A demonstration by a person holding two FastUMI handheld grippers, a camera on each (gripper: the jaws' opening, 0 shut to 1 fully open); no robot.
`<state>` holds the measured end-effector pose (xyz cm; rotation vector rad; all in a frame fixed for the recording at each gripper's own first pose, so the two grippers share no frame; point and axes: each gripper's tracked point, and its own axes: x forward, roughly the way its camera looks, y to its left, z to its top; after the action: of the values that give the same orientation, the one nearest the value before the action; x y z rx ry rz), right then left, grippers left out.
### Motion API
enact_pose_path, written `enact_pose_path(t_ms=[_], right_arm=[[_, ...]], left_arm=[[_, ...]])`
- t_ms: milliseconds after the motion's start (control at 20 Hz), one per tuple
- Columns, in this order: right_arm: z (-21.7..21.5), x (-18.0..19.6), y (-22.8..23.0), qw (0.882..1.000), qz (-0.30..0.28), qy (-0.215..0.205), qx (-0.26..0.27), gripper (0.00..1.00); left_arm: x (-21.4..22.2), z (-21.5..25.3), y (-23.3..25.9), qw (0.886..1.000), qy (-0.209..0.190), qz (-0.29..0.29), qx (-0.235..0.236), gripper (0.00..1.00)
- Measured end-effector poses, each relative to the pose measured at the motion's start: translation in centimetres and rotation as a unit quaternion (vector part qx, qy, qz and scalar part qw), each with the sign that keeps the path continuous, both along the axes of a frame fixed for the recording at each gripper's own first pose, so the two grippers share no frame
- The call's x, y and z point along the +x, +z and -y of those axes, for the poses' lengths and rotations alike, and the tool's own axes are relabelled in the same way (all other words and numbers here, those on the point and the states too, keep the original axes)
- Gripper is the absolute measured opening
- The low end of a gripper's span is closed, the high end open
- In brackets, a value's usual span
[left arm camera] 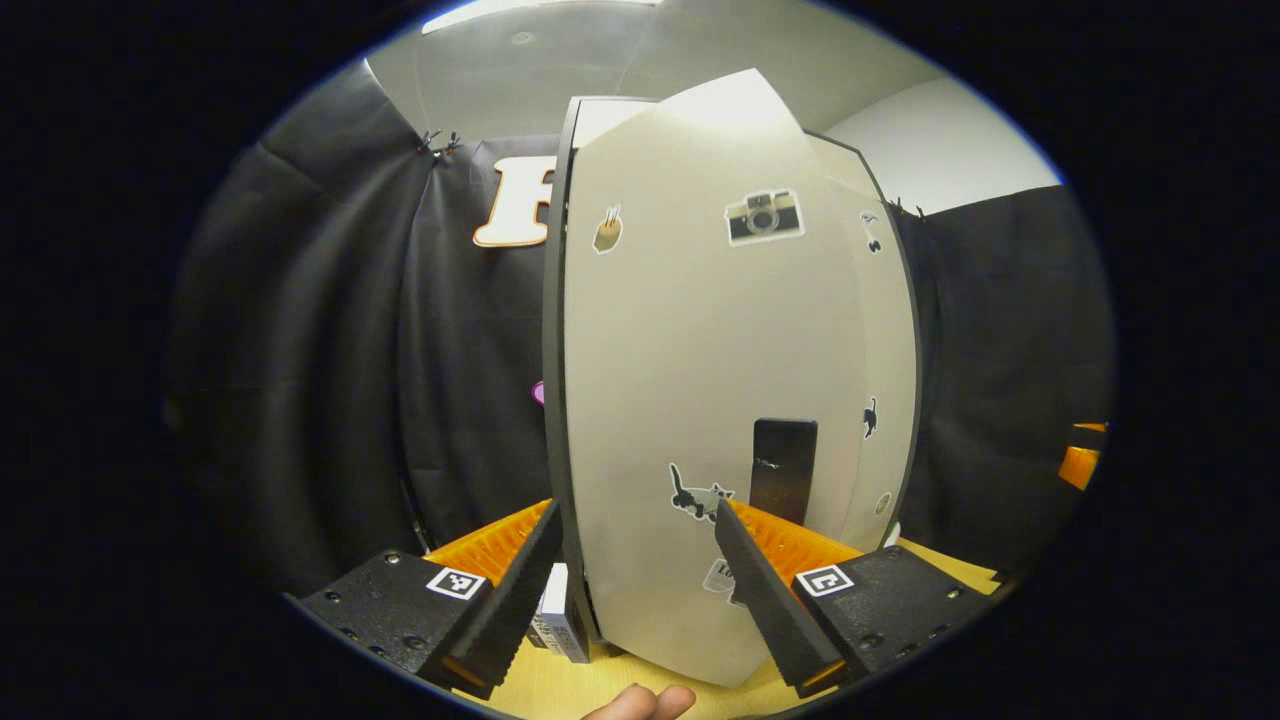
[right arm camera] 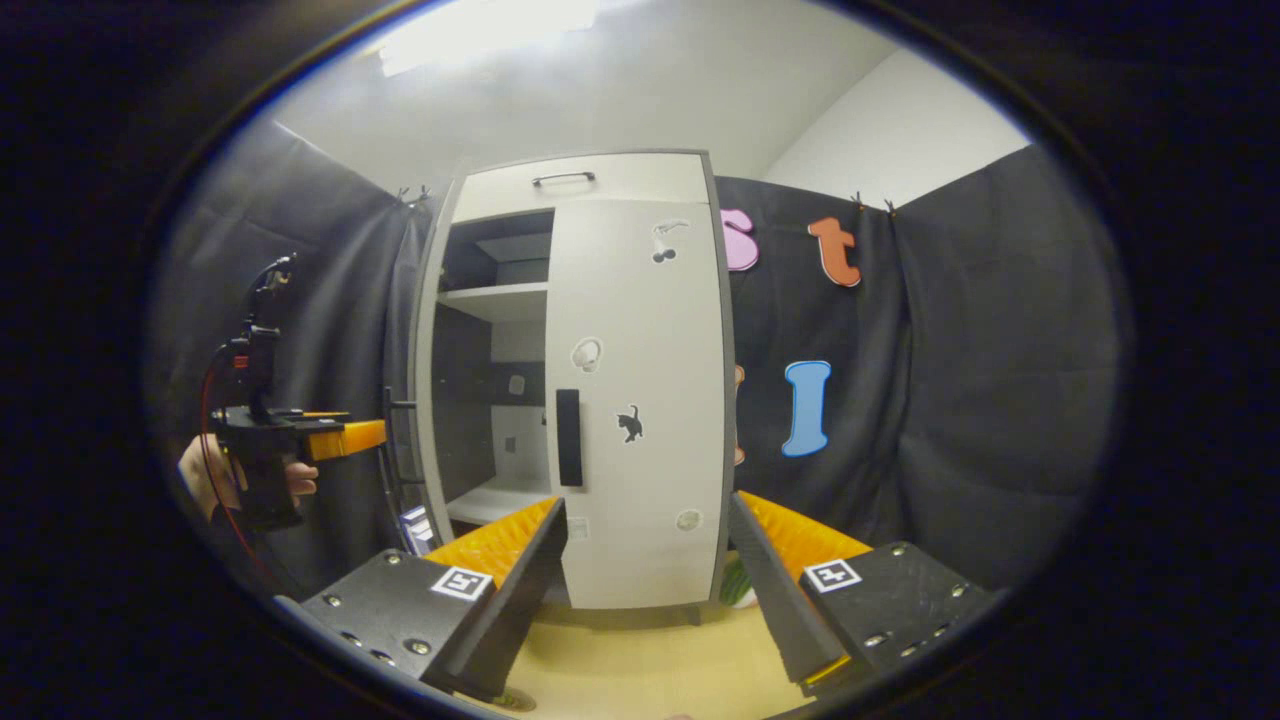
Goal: Grasp the bottle in the cabinet with the left hand and place it on the coaster, then close the right door with the right hand and the left door with the left hand.
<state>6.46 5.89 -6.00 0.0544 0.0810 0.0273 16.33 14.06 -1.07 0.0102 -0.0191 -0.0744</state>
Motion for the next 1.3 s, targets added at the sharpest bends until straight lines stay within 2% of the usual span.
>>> enact_pose_path(t_ms=[50,100,350,400,450,700,900,1300], right_arm=[[0.2,-0.7,0.2,1.0,0.004,0.003,0.001,0.93],[0.2,-1.4,0.0,1.0,0.007,0.007,0.002,0.98],[-0.2,-5.0,0.5,1.0,0.017,0.026,-0.004,0.98],[-0.5,-5.7,0.8,0.999,0.019,0.032,0.001,0.93],[-1.0,-6.4,1.3,0.999,0.022,0.042,0.006,0.98],[-1.5,-9.2,3.5,0.997,0.038,0.064,0.02,0.97],[-0.7,-10.6,3.9,0.997,0.039,0.06,0.024,0.98],[-0.6,-10.9,3.1,0.998,0.04,0.046,-0.011,0.98]], left_arm=[[-1.0,0.2,0.1,1.0,0.001,0.001,0.002,0.97],[-1.9,0.4,0.3,1.0,0.005,0.004,0.003,0.97],[-7.7,0.4,0.2,1.0,0.018,-0.003,0.008,0.97],[-8.9,0.2,0.1,1.0,0.023,-0.007,0.011,0.97],[-10.2,0.2,0.0,1.0,0.026,-0.008,0.012,0.97],[-15.6,-0.1,0.9,0.999,0.038,-0.011,0.002,0.97],[-18.4,-0.3,1.4,0.999,0.049,-0.005,0.005,0.97],[-21.2,1.0,-0.9,0.998,0.052,-0.018,0.014,0.97]])
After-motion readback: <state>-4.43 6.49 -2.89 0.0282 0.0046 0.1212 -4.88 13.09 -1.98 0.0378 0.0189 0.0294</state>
